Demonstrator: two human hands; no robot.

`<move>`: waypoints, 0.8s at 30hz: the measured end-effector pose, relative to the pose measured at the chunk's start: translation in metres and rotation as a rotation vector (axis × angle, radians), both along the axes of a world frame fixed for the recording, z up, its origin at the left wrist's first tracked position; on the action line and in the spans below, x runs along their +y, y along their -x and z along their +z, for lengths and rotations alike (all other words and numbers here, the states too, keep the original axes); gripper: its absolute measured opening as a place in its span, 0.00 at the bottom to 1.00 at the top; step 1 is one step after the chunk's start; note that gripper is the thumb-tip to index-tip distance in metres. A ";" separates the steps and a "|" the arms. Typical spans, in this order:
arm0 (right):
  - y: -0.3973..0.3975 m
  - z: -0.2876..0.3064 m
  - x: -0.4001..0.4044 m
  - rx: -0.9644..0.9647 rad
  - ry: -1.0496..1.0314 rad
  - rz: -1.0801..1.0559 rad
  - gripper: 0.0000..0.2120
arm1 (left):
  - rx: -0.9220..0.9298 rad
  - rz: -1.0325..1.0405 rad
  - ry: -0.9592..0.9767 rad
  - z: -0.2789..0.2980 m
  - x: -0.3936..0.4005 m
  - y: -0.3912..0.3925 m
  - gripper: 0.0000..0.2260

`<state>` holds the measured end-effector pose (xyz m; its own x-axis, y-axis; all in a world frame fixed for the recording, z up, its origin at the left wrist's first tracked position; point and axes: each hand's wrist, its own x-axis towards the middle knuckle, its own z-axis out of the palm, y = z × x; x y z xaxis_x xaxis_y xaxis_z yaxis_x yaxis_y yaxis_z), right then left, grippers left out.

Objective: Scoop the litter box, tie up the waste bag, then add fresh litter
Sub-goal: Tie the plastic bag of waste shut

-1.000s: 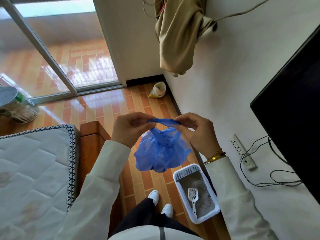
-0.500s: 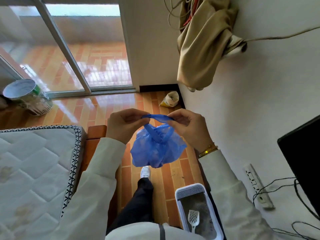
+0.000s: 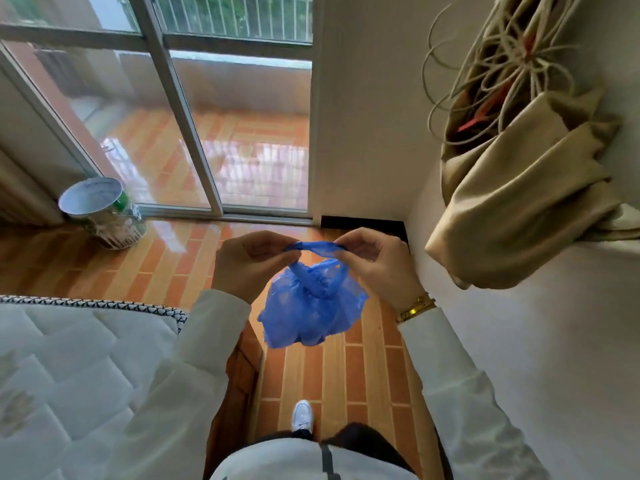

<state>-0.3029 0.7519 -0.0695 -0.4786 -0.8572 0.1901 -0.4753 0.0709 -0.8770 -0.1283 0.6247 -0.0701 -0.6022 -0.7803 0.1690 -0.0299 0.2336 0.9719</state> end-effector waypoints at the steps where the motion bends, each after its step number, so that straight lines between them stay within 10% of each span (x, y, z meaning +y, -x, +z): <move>1: 0.005 0.001 -0.018 -0.005 -0.002 0.008 0.07 | -0.006 0.018 0.008 0.000 -0.016 0.004 0.12; 24: 0.138 0.002 -0.469 0.037 -0.025 0.641 0.07 | 0.031 0.674 -0.075 -0.018 -0.347 0.102 0.09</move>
<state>-0.4407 0.2829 -0.0679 0.1362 -0.9755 0.1729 -0.4598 -0.2168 -0.8612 -0.2308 0.2780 -0.0884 0.0238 -0.9938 0.1088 -0.1169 0.1053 0.9876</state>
